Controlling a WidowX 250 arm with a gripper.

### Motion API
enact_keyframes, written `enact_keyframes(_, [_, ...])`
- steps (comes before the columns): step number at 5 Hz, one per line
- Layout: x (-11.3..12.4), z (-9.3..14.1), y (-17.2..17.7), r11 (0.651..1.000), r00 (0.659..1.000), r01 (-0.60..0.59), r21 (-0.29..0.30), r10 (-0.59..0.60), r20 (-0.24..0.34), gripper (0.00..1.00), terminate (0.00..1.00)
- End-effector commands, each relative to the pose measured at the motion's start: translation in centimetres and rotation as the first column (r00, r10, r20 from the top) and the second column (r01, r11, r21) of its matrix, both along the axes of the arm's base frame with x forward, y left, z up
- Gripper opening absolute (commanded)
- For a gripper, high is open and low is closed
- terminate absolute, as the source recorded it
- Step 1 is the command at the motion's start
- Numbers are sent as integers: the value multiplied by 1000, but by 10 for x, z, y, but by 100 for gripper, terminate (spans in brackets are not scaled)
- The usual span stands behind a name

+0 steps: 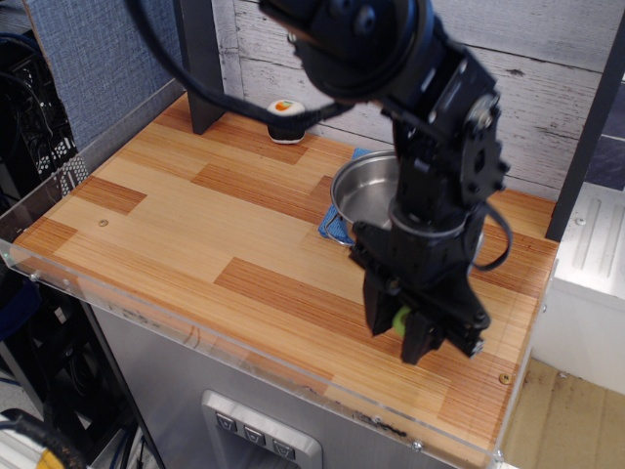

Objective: Place the spatula on the other side of the silver bowl near the edge of the table.

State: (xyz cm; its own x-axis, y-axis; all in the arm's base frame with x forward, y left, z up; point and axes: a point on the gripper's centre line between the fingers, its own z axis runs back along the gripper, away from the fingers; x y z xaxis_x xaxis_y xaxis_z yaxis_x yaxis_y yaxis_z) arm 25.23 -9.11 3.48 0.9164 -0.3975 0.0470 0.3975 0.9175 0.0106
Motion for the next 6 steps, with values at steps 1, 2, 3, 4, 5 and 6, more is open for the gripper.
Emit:
enact_keyframes(1, [-17,9,9,999,999,-40,-5,40,16,0,0])
enact_keyframes(2, [-22,-12,13,997,996,-81,13,82,-38,0,0])
enact_keyframes(3, [-24,-26,15,994,990,-109,23,111,-84,0,0])
enact_keyframes(4, [-24,-27,13,995,989,-103,16,104,-109,0,0])
enact_keyframes(5, [-21,-8,17,995,993,-98,-6,97,-74,100,0])
enact_keyframes(6, [-17,32,31,993,994,-98,-62,101,39,100,0])
